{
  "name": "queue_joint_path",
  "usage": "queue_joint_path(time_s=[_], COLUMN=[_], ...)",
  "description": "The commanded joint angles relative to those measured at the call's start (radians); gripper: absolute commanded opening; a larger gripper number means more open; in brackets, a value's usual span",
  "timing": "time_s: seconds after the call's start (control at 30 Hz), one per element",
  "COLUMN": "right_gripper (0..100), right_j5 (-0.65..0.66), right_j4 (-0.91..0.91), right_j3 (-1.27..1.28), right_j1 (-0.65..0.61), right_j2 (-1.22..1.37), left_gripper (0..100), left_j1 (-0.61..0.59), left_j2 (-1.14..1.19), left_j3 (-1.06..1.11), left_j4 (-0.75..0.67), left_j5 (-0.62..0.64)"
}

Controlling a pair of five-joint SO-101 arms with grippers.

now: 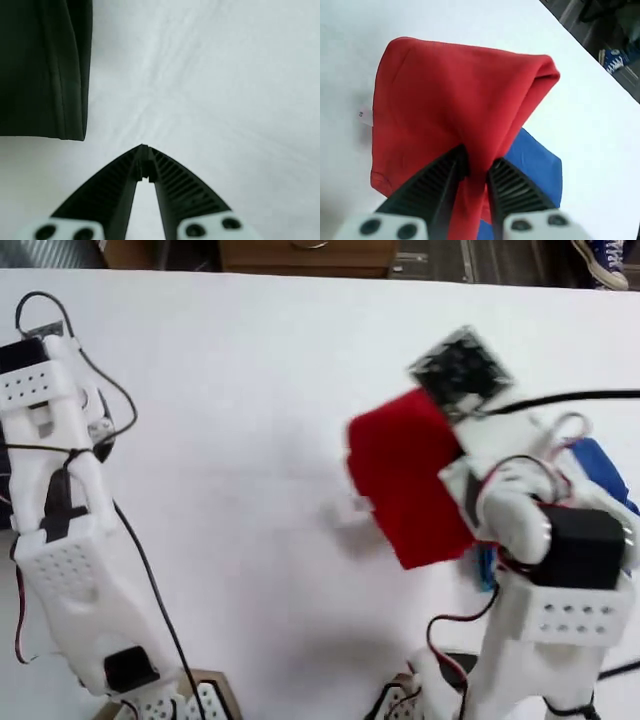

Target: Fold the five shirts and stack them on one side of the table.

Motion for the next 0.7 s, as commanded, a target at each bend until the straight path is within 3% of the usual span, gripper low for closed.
queue_joint_path(time_s=[0.0, 0.23, 0.43, 0.67], right_gripper=[1.9, 1.9, 1.9, 1.9], right_j5=[0.002, 0.110, 0.140, 0.163], right_j4=[-0.004, -0.022, -0.170, -0.380], right_j3=[-0.005, 0.002, 0.104, 0.132], right_j1=[0.140, 0.349, 0.495, 0.559], right_j2=[-0.036, -0.022, 0.119, 0.361], left_gripper=[2, 2, 2, 2], left_j1=[0.041, 0.095, 0.101, 0.100], left_j2=[-0.008, -0.008, -0.008, -0.006], left_j3=[-0.045, -0.045, -0.039, -0.039], left_j4=[0.015, 0.015, 0.015, 0.015], left_j5=[-0.002, -0.002, -0.002, -0.002])
